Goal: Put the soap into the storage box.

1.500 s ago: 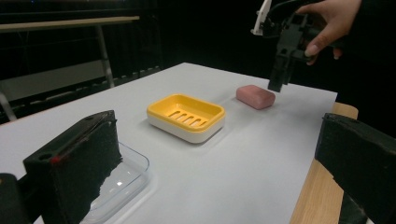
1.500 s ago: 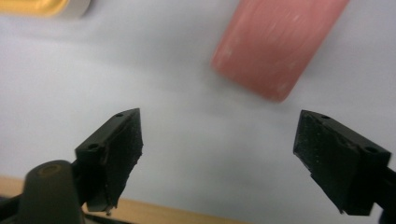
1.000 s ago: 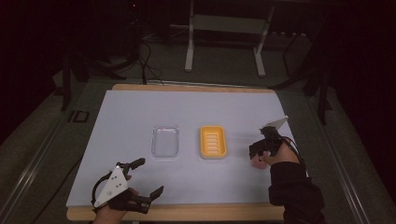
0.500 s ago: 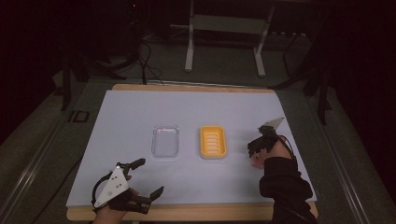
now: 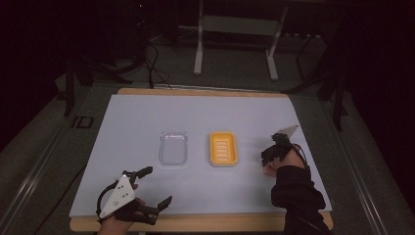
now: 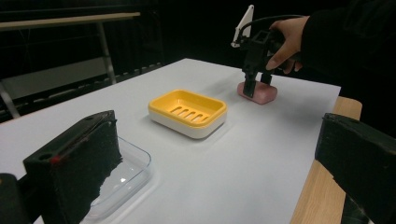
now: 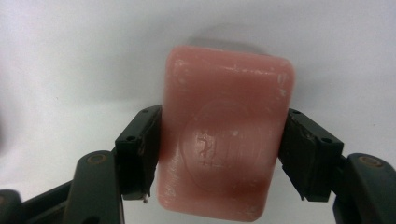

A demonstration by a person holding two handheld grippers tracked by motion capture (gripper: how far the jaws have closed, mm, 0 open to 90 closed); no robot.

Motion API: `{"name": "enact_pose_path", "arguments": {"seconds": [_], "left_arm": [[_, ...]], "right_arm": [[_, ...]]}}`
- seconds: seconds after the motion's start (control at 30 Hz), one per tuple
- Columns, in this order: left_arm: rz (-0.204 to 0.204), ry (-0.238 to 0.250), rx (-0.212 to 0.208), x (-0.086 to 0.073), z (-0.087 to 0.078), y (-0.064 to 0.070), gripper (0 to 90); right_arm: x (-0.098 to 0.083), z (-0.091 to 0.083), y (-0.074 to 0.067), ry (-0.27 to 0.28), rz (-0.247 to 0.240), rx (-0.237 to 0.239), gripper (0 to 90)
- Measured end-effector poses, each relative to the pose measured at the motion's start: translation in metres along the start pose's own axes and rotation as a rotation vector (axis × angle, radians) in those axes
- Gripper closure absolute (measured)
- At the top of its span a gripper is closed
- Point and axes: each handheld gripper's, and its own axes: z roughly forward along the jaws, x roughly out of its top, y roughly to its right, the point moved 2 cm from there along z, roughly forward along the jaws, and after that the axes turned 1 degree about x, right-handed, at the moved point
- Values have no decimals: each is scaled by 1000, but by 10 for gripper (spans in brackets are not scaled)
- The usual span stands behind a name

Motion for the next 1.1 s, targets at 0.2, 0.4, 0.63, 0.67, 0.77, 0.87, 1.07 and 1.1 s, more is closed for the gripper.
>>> {"name": "enact_pose_path", "arguments": {"seconds": [0.2,0.4,0.63,0.67,0.77,0.87,1.07,1.1], "left_arm": [[2,-4,1,0,0,0,4],[1,-4,1,0,0,0,4],[5,-7,4,-1,0,0,4],[5,-8,3,-1,0,0,4],[3,-8,4,-1,0,0,4],[1,-7,5,-1,-1,0,4],[2,-7,6,-1,-1,0,4],[1,-7,6,-1,-1,0,4]], "right_arm": [[-1,0,-5,17,-72,-39,368],[-2,-1,-6,19,-103,-51,374],[1,-9,-6,45,-106,-40,375],[2,-12,-5,54,-106,-33,375],[4,-19,-6,62,-108,-22,375],[6,-26,-9,72,-113,-28,375],[7,-34,-14,69,-131,-37,375],[7,-35,-15,74,-132,-35,375]]}}
